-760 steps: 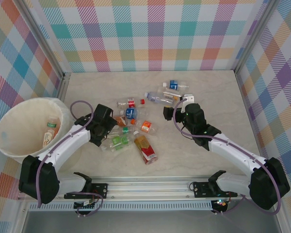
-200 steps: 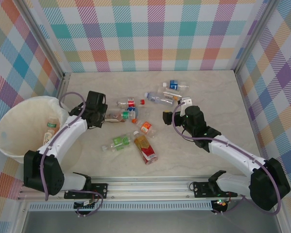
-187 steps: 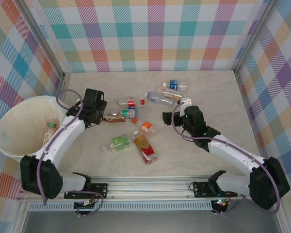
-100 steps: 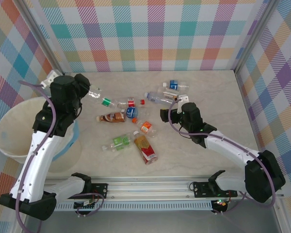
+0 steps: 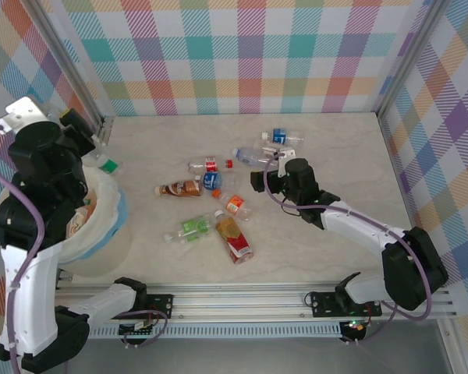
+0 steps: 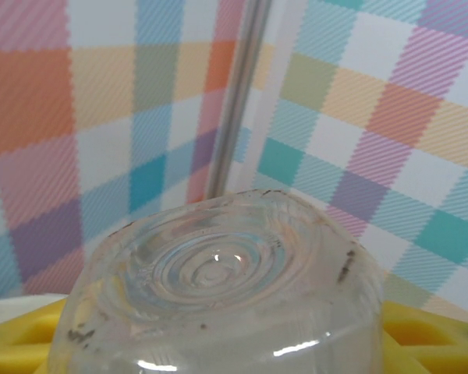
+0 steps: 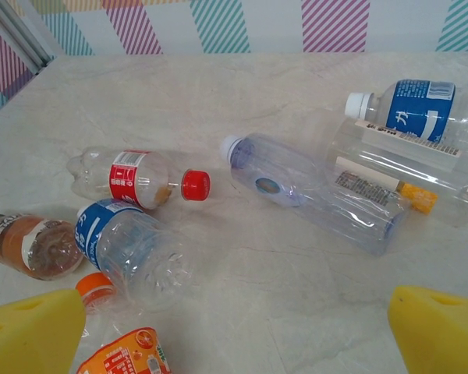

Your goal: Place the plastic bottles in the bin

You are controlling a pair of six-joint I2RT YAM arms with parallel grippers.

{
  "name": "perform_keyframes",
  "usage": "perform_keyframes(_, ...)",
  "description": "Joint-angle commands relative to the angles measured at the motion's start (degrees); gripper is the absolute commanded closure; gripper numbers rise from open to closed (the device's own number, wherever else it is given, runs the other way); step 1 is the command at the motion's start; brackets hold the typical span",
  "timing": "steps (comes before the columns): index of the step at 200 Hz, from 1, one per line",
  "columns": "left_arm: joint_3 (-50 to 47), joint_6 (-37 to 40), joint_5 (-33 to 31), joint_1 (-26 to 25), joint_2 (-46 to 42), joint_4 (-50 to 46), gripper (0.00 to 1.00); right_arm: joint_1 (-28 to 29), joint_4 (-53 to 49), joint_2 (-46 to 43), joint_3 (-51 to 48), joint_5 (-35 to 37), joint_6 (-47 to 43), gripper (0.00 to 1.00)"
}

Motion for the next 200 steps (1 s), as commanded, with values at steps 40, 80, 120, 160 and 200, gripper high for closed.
perform_keyframes(40, -1.2, 9.1, -19.0, 2.3, 0.2, -5.9, 0.91, -0.3, 1.3, -0.4, 2.0, -1.6, 1.9, 0.00)
perform_keyframes(80, -5.0, 5.9, -11.5, 9.8, -0.5, -6.5, 0.92, -0.3, 0.2, -2.7, 0.9, -1.4, 2.7, 0.00)
perform_keyframes(120, -11.2, -1.7, 3.4, 23.3, -0.1, -7.6, 0.90, -0.3, -0.4, -5.3, -0.7, 0.3, 2.1, 0.00)
perform_keyframes(160, -16.0, -7.9, 12.3, 35.7, 0.2, -8.8, 0.84, -0.3, -1.9, -7.5, -2.3, 1.7, 1.8, 0.00)
perform_keyframes(200, -23.8, -12.3, 21.4, 42.0, -1.6, -7.1, 0.44, -0.3, -2.2, -8.2, -3.1, 2.6, 2.1, 0.00)
